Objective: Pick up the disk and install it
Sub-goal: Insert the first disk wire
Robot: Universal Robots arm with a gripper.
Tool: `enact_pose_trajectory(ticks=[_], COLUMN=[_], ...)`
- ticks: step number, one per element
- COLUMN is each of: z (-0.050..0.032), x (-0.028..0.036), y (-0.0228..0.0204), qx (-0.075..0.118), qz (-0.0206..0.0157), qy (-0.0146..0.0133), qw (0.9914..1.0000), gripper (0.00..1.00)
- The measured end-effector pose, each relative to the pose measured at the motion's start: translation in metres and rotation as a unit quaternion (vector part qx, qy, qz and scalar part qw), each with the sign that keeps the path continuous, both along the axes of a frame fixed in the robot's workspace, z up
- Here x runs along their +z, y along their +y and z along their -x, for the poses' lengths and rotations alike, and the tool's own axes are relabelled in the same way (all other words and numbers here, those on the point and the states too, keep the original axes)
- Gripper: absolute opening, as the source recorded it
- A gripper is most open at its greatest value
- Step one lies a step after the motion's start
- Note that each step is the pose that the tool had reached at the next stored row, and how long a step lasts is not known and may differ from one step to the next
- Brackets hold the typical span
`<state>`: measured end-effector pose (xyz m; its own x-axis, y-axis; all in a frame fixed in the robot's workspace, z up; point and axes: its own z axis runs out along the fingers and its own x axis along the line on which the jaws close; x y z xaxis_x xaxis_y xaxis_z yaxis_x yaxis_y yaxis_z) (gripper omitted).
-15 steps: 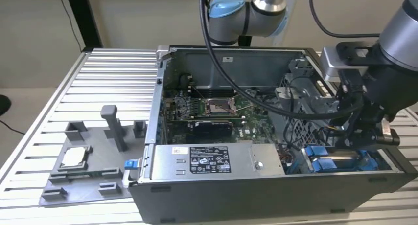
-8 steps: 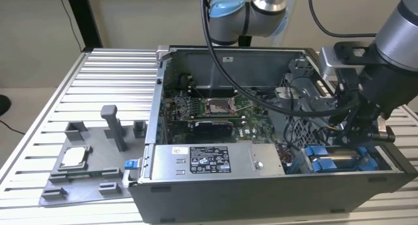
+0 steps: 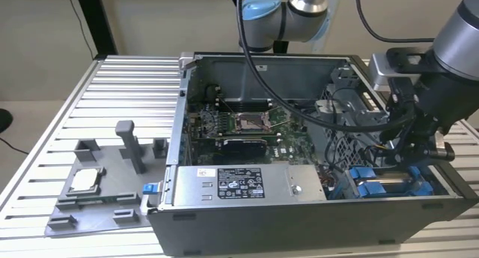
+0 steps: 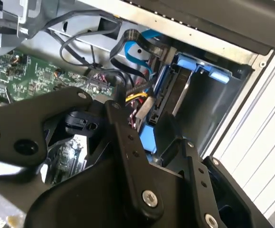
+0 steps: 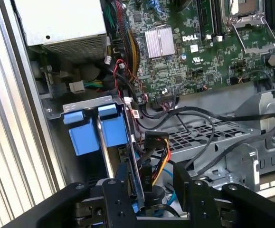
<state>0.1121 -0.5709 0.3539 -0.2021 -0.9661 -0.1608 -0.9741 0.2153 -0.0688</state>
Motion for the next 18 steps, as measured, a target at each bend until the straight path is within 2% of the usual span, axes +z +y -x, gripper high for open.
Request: enact_pose_trajectory(ticks=[4, 18], z=[-0.0001, 0.0014], x=[-0.0025, -0.0031], y=[0.0003, 0.0], qx=[0.0, 0.0], qz=[0.0001, 0.0], qy=[-0.0023, -0.0029], qw=[1.0, 1.0], gripper=[1.0, 1.0])
